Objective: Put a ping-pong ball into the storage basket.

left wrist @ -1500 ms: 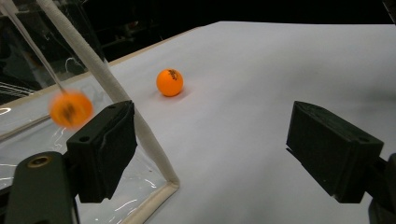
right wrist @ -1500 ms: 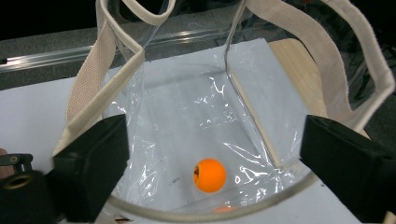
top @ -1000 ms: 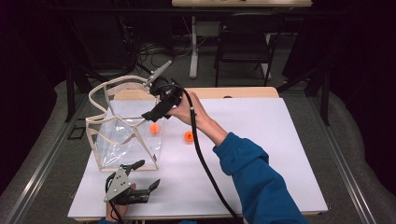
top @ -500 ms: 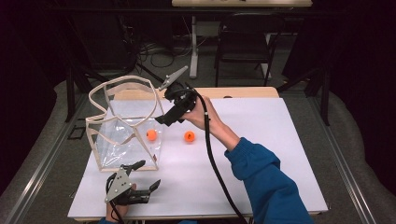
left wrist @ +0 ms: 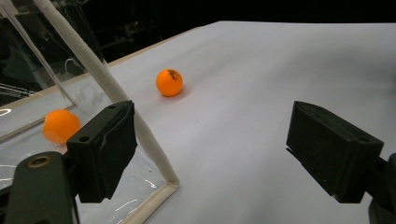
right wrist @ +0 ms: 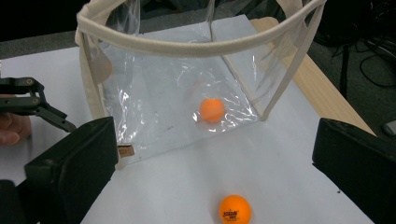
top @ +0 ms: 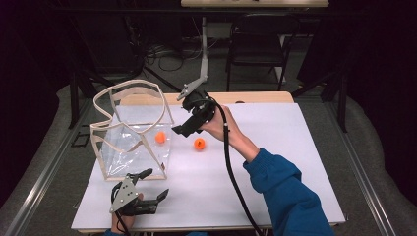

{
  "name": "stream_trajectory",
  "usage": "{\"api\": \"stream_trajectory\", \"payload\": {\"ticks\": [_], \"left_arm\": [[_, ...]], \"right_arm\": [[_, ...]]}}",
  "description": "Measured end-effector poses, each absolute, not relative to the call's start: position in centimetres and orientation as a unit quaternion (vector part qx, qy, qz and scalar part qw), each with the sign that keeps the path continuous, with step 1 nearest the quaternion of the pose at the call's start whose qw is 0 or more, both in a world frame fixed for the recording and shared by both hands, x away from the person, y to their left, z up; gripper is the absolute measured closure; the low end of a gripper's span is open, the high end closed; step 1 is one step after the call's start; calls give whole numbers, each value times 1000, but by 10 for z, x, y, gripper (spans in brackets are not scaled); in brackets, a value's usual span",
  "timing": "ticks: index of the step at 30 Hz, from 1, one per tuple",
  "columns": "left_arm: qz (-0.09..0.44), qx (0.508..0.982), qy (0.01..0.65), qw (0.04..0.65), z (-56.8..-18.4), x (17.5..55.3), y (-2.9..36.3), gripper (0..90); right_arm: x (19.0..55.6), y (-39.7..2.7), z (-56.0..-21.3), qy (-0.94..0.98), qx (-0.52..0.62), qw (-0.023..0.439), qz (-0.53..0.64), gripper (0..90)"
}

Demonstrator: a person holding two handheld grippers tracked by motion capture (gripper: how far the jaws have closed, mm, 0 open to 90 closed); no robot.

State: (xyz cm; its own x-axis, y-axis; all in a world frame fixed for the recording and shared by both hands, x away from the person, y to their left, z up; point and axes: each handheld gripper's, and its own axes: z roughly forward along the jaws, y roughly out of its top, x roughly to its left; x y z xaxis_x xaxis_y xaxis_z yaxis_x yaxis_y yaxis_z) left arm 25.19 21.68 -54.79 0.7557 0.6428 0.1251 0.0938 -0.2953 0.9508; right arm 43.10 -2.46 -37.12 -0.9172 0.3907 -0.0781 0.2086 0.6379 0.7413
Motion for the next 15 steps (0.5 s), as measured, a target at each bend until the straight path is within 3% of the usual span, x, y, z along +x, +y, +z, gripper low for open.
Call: {"api": "stream_trajectory", "payload": {"ticks": [15], "left_arm": [[254,763,236,545,-547,252,216,157]], "right_arm": [[424,-50,-389,893,191,114,390,0]]}}
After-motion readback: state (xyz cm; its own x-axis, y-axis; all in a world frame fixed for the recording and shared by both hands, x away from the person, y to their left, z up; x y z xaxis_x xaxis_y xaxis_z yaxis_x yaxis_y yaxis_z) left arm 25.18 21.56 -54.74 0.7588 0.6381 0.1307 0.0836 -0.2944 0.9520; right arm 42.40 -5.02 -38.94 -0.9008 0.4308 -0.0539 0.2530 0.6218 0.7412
